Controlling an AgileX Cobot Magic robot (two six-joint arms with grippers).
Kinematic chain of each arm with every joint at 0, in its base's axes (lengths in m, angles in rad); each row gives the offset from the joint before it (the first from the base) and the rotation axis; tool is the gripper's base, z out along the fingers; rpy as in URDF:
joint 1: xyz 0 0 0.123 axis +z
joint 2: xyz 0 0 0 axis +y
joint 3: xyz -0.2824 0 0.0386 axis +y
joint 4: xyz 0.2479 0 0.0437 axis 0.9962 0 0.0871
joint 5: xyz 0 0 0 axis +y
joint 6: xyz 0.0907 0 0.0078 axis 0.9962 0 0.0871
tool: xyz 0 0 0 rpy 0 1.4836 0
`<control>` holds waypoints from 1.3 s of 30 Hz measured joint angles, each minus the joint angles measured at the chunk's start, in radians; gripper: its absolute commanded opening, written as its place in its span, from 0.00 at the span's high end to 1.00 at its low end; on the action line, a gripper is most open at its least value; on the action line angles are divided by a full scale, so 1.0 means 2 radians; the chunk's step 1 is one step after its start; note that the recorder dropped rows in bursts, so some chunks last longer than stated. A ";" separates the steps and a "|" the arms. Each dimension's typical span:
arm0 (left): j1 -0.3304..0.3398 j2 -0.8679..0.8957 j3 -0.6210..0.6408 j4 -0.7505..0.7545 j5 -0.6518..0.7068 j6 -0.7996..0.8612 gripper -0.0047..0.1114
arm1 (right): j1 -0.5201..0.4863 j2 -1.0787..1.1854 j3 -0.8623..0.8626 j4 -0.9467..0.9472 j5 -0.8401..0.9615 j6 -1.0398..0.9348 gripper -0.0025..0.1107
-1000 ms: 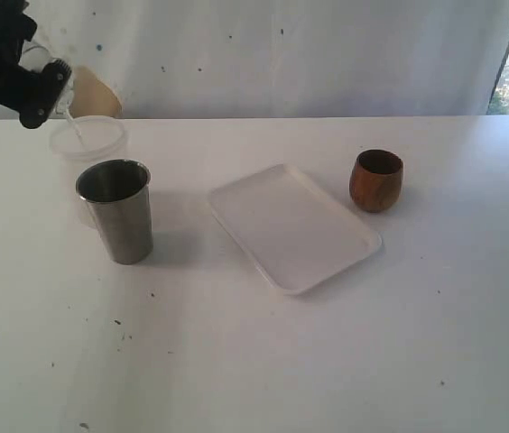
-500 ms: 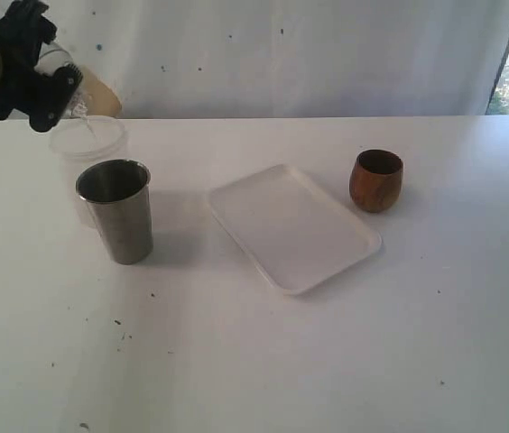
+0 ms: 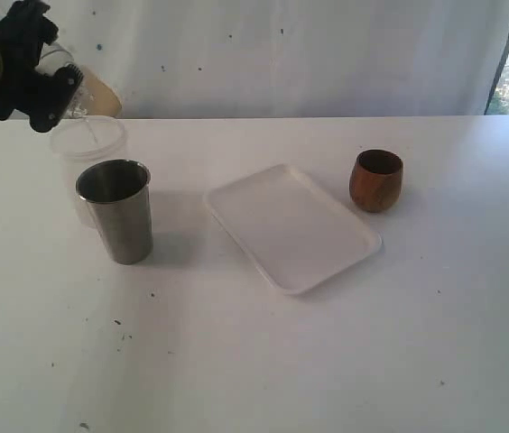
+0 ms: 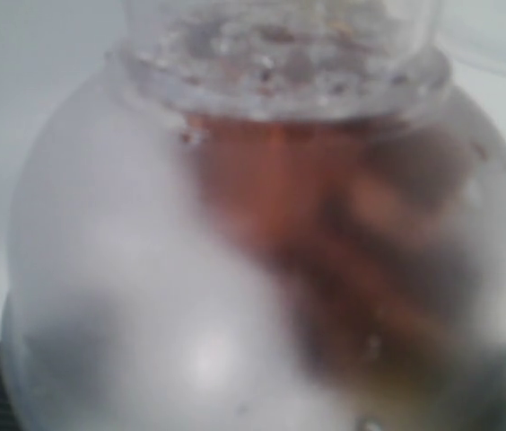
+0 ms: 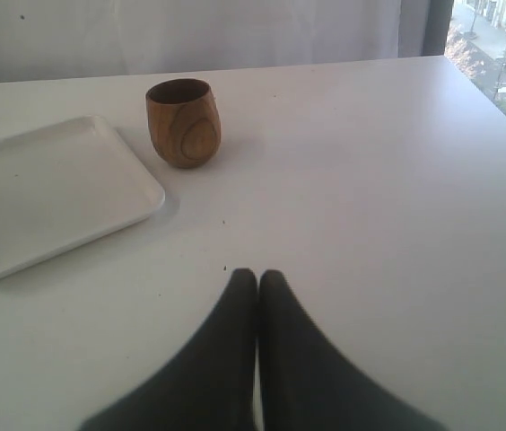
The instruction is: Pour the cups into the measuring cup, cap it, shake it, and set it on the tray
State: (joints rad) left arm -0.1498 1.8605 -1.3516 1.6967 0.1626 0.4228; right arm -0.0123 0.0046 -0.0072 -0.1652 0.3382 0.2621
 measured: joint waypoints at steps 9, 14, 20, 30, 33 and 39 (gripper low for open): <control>0.000 0.000 0.000 0.001 -0.041 0.001 0.96 | 0.000 0.000 0.000 0.000 0.000 0.000 0.98; 0.000 0.000 0.000 0.006 -0.031 0.012 0.96 | 0.000 0.000 0.000 0.000 0.000 0.000 0.98; 0.000 0.000 0.000 0.018 0.042 0.014 0.96 | 0.000 0.000 0.000 0.000 0.000 0.000 0.98; 0.000 0.000 0.000 0.018 0.076 0.014 0.96 | 0.000 0.000 0.000 0.000 0.000 0.000 0.98; 0.000 0.000 0.000 0.018 0.082 0.017 0.96 | 0.000 0.000 0.000 0.000 0.000 0.000 0.98; 0.000 0.000 0.000 0.018 0.093 0.032 0.96 | 0.000 0.000 0.000 0.000 0.000 0.000 0.98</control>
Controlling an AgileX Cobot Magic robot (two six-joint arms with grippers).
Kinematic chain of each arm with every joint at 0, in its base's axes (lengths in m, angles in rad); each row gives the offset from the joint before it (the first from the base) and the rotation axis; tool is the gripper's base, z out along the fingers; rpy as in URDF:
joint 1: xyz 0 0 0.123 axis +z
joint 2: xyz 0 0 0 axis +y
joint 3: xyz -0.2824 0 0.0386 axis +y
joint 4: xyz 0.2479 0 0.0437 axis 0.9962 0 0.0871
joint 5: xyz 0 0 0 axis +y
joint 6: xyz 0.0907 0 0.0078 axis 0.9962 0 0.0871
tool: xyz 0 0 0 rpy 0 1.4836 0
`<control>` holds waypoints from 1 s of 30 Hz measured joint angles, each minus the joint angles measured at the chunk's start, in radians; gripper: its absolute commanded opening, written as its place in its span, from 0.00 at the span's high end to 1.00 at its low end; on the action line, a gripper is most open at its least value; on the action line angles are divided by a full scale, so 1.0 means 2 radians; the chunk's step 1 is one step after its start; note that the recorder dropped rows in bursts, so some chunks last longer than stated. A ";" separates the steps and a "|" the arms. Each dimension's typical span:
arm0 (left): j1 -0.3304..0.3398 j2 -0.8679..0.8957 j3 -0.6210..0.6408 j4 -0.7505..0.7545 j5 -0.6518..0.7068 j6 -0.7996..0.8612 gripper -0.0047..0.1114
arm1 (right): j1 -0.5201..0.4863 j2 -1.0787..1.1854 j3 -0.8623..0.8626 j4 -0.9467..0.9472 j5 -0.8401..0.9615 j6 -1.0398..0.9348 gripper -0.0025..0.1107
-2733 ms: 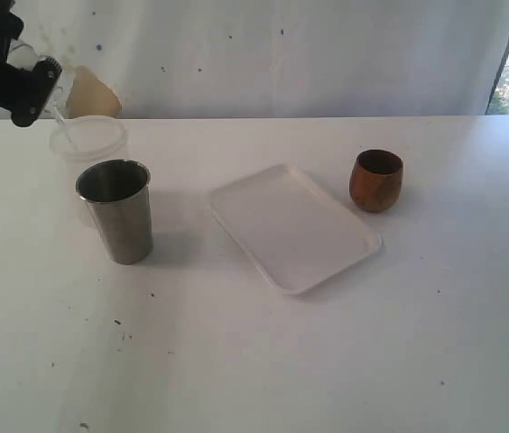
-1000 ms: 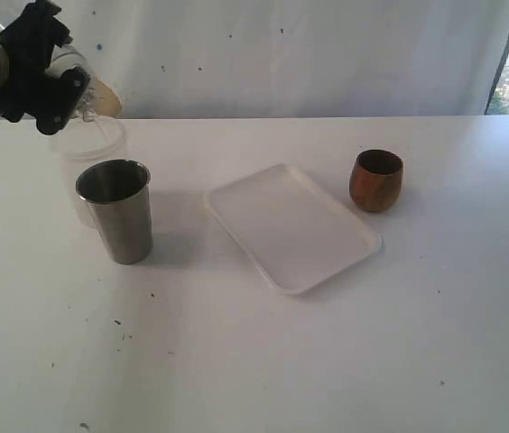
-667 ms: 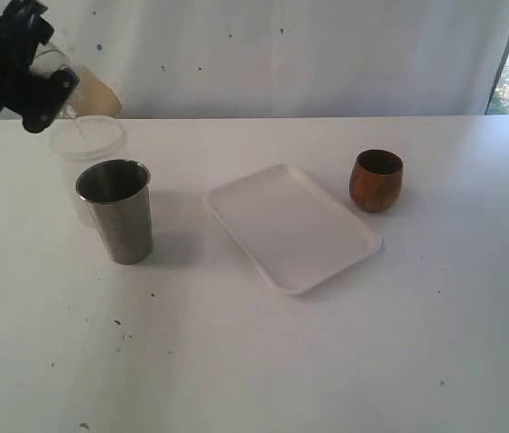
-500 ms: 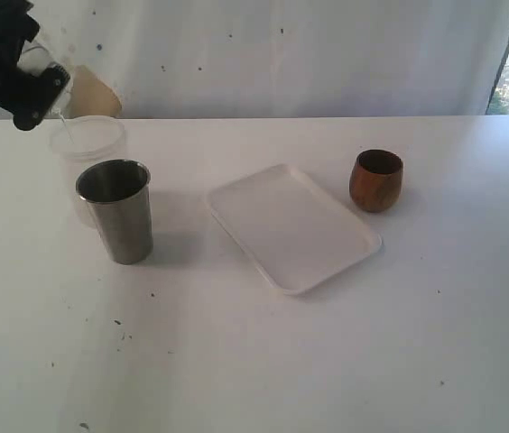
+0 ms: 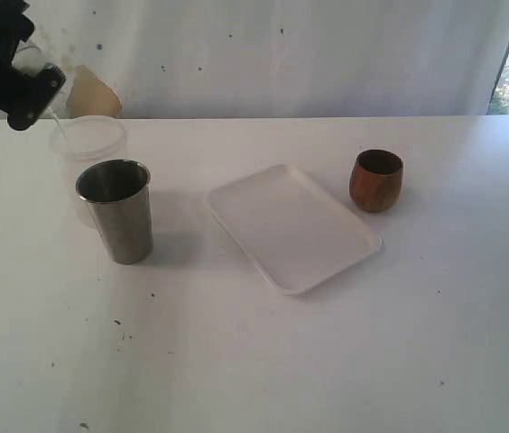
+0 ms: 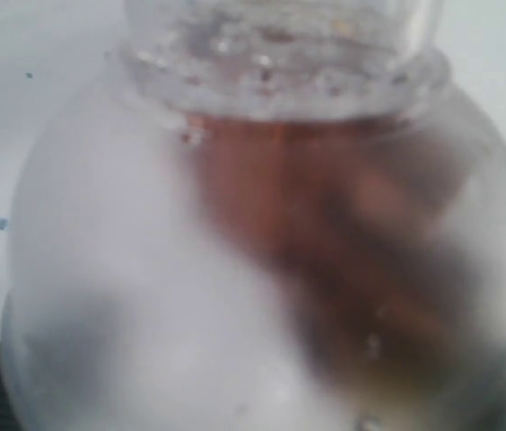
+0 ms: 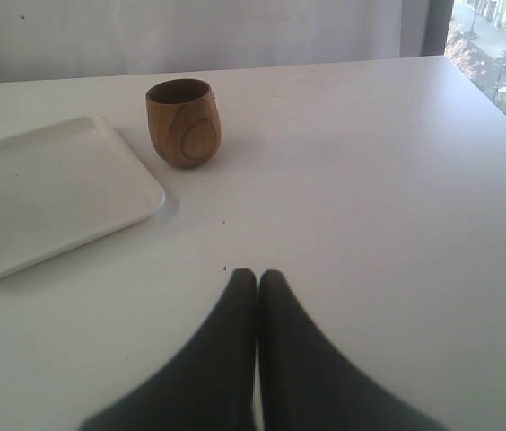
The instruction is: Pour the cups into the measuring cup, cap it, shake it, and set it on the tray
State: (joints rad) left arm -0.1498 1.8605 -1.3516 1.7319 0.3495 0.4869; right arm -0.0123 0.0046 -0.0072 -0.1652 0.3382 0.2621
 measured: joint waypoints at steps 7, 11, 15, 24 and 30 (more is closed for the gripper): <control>0.000 0.000 0.000 0.000 -0.011 0.002 0.96 | 0.000 0.000 0.000 0.000 0.000 0.000 0.98; 0.000 0.000 0.000 0.000 -0.026 0.002 0.96 | 0.000 0.000 0.000 0.000 0.000 0.000 0.98; 0.000 0.000 0.000 0.000 -0.028 0.003 0.96 | 0.000 0.000 0.000 0.000 0.000 0.000 0.98; -0.003 0.000 0.000 0.000 -0.026 0.017 0.96 | 0.000 0.000 0.000 0.000 0.000 0.000 0.98; -0.014 0.000 0.000 0.000 -0.024 0.034 0.96 | 0.000 0.000 0.000 0.000 0.000 0.000 0.98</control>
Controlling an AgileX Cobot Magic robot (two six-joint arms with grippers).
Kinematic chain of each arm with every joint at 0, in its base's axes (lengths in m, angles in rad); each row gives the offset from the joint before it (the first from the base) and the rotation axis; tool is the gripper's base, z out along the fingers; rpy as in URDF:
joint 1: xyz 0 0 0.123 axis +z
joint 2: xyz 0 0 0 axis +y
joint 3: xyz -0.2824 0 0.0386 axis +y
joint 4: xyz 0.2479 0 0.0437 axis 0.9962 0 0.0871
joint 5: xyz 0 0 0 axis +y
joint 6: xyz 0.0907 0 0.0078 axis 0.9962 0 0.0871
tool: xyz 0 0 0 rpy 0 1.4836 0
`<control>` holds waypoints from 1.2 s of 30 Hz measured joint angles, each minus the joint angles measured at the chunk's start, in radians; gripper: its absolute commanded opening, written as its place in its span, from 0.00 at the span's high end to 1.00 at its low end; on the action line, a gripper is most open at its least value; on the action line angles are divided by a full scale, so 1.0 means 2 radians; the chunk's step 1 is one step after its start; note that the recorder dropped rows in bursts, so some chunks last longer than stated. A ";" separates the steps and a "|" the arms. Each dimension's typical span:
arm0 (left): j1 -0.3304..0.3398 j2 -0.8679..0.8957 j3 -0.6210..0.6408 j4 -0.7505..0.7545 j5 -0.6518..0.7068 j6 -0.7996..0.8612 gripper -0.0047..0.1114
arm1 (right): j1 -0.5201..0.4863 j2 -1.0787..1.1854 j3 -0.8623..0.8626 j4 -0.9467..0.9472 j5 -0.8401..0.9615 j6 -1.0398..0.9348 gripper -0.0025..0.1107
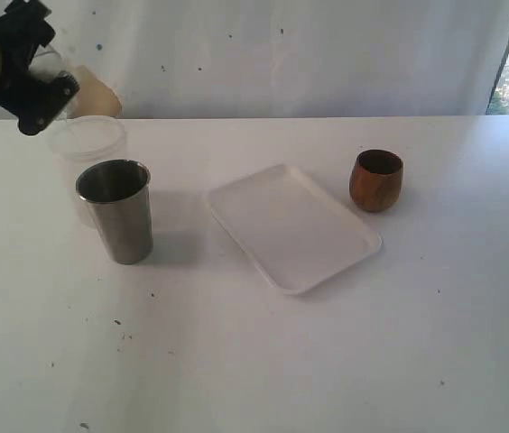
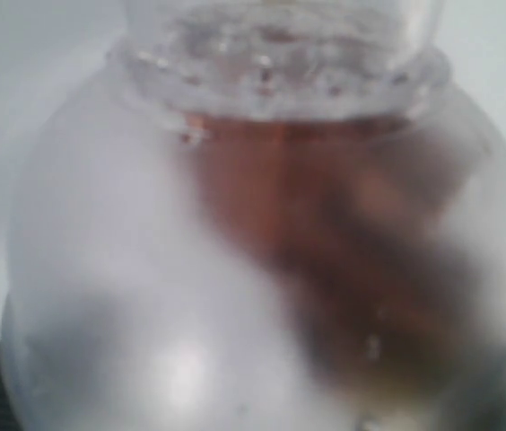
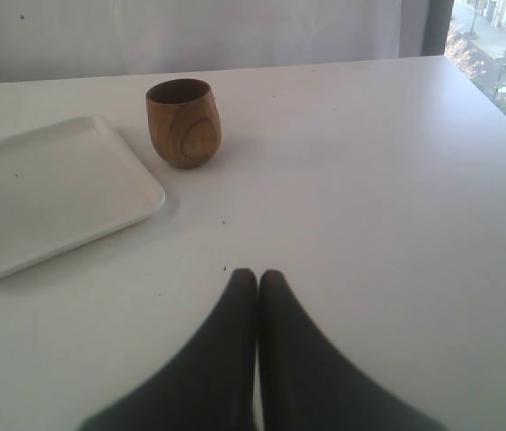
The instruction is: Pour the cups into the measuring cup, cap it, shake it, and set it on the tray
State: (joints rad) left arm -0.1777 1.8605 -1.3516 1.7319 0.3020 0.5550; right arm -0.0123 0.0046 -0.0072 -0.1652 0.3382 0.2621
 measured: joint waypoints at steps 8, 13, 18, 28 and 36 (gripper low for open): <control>-0.004 0.000 0.000 0.000 0.030 0.013 0.96 | 0.000 0.000 0.000 0.000 0.000 0.000 0.98; -0.005 0.000 0.000 0.000 0.033 0.014 0.96 | 0.000 0.000 0.000 0.000 0.000 0.000 0.98; -0.013 0.000 0.000 0.000 0.032 0.014 0.96 | 0.000 0.000 0.000 0.000 0.000 0.000 0.98; -0.016 0.000 0.000 0.000 0.037 0.025 0.96 | 0.000 0.000 0.000 0.000 0.000 0.000 0.98; -0.016 0.000 0.000 0.000 0.037 0.025 0.96 | 0.000 0.000 0.000 0.000 0.000 0.000 0.98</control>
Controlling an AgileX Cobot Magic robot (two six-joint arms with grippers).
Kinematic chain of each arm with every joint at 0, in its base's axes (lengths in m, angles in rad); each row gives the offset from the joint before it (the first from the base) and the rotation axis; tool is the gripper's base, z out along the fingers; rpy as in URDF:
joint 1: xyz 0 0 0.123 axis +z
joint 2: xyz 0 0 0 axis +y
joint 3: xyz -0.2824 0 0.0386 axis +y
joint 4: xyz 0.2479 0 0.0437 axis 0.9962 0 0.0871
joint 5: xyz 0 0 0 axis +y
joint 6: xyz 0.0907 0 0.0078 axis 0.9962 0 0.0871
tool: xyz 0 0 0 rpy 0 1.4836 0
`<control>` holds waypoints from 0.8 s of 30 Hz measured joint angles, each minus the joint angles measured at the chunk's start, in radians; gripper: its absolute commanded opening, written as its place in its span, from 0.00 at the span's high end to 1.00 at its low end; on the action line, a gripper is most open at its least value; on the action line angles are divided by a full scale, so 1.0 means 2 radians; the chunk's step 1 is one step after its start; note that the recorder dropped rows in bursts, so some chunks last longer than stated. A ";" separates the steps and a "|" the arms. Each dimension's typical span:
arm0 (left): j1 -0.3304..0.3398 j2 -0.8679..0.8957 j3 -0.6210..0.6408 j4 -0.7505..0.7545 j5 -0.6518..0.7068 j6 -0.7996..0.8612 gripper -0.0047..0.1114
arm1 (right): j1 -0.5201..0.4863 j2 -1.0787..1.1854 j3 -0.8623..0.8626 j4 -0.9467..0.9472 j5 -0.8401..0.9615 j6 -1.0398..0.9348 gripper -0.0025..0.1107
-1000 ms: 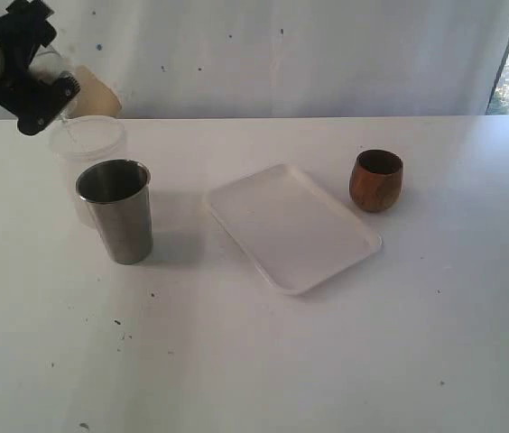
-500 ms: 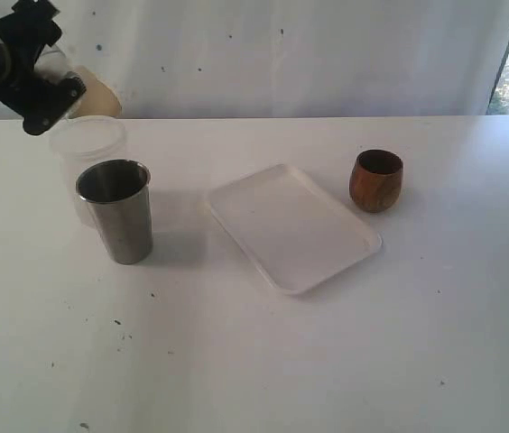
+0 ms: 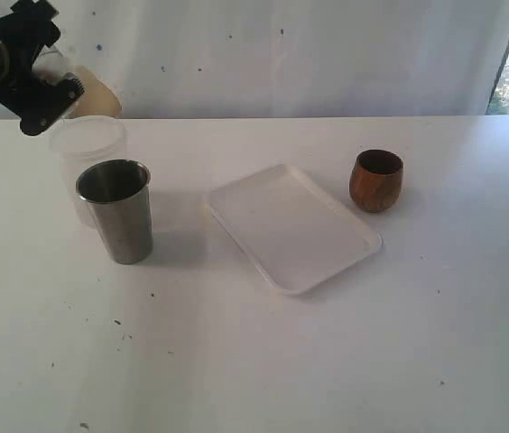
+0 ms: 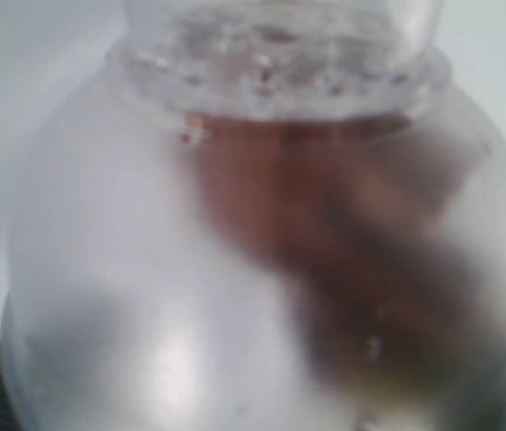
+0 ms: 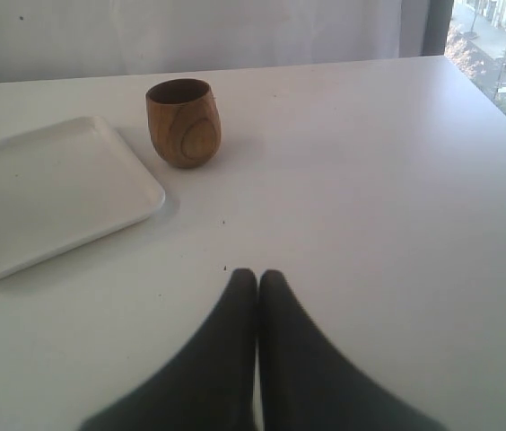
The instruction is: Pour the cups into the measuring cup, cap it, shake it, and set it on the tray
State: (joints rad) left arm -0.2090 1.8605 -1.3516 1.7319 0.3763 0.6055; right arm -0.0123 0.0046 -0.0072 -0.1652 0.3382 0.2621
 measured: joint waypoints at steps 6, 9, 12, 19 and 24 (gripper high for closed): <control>0.000 0.000 0.000 0.000 0.000 0.000 0.96 | 0.000 0.000 0.000 0.000 0.000 0.000 0.98; 0.000 0.000 0.000 0.000 0.000 -0.002 0.96 | 0.000 0.000 0.000 0.000 0.000 0.000 0.98; 0.000 0.000 0.000 0.000 -0.003 -0.023 0.96 | 0.000 0.000 0.000 0.000 0.000 0.000 0.98; 0.000 0.000 0.000 0.001 -0.015 -0.046 0.96 | 0.000 0.000 0.000 0.000 0.000 0.000 0.98; 0.000 0.000 0.000 0.001 -0.013 -0.007 0.96 | 0.000 0.000 0.000 0.000 0.000 0.000 0.98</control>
State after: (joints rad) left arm -0.2090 1.8605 -1.3516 1.7335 0.3505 0.5911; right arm -0.0123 0.0046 -0.0072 -0.1652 0.3382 0.2621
